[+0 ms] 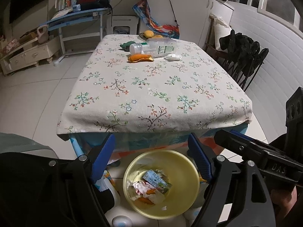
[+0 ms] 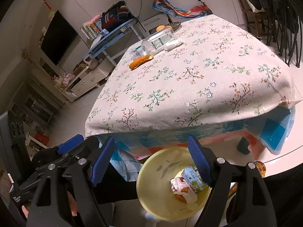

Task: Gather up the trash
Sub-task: 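Withdraw both open tools from the basin back over the table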

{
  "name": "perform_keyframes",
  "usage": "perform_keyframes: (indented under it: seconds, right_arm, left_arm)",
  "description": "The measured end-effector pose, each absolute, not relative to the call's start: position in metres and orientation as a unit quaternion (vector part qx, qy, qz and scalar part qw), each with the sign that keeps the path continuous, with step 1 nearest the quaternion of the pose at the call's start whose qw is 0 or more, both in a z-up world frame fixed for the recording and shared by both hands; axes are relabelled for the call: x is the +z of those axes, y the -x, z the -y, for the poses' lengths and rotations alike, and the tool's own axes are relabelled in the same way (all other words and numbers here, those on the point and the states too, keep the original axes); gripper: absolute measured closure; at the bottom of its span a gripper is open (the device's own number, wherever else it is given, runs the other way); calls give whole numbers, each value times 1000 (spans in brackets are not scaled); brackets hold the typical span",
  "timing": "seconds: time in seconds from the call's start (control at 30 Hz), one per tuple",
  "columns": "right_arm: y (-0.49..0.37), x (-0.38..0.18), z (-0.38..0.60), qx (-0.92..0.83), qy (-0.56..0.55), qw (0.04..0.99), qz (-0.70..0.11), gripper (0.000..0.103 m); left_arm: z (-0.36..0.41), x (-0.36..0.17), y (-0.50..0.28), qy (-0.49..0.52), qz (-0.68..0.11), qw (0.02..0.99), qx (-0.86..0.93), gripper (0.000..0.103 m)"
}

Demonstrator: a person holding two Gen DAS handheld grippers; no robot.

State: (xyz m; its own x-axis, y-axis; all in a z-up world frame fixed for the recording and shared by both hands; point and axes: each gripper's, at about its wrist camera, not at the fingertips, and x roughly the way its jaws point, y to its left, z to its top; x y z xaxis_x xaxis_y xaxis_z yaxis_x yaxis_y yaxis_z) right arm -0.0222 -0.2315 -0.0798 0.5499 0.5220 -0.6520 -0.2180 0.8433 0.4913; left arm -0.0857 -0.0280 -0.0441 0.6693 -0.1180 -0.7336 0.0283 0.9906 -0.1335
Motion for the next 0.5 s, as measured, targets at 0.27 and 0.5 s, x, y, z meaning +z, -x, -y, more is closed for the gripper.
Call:
perform_keyframes:
  seconds: [0.27,0.5]
  right_arm:
    - [14,-72,231,218,-171,868,-411,24]
    - [2,-66,226,224,-156,872,-405,24]
  left_arm:
    - [25,-38,77,49,-396,916,-34,25]
    - [17,-30,60,42,-388,920,-26,24]
